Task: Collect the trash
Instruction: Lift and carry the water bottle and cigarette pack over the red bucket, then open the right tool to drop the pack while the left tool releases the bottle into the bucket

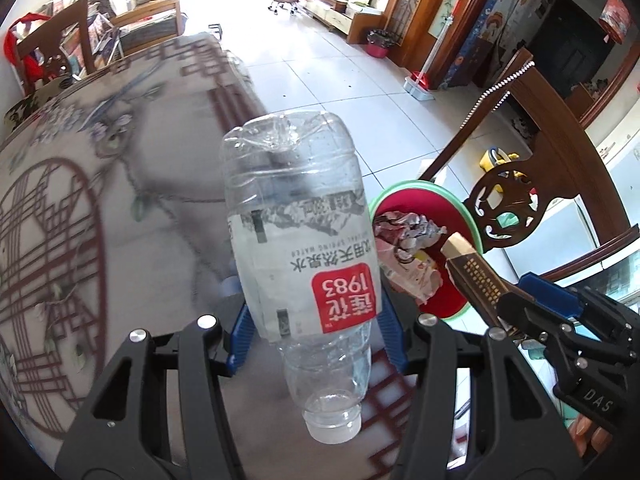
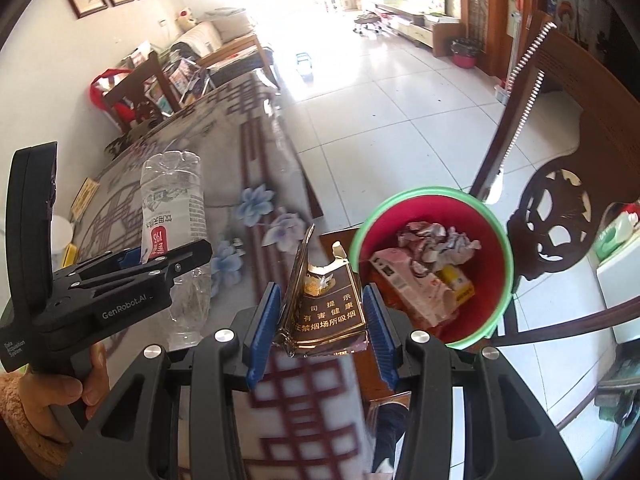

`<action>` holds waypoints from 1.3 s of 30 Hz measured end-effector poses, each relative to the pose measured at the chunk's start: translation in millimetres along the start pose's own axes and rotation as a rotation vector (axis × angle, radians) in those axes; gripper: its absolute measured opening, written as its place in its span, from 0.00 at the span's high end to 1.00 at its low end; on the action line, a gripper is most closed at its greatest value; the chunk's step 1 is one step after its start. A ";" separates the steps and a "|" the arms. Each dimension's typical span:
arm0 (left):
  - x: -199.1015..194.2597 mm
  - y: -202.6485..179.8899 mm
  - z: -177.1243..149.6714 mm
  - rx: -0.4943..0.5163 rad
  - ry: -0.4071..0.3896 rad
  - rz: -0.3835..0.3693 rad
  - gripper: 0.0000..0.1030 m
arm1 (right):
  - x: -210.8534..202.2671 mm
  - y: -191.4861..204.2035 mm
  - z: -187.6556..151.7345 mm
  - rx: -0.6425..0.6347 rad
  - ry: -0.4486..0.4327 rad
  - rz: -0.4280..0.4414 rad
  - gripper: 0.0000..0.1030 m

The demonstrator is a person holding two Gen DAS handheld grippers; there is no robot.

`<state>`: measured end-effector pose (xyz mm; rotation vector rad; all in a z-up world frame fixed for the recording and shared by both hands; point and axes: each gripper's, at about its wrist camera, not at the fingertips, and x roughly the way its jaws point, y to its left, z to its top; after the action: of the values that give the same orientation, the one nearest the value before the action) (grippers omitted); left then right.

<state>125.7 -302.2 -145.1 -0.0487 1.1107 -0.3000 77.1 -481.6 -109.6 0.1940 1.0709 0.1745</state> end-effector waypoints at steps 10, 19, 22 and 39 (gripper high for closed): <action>30.1 -42.8 15.6 0.050 0.040 -0.030 0.50 | 1.1 -54.7 4.0 0.077 0.014 -0.040 0.59; 52.2 -69.4 28.4 0.079 0.073 -0.043 0.50 | 8.1 -90.5 31.1 0.099 0.011 -0.041 0.59; 59.2 -74.7 32.1 0.085 0.084 -0.039 0.50 | 16.9 -100.7 42.7 0.104 0.018 -0.036 0.59; 100.3 -116.1 50.6 0.158 0.140 -0.037 0.50 | 30.6 -152.5 40.6 0.220 0.031 -0.080 0.33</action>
<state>186.7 -445.4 -188.4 0.0932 1.2220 -0.4282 134.5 -625.2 -153.5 0.3462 1.1260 -0.0131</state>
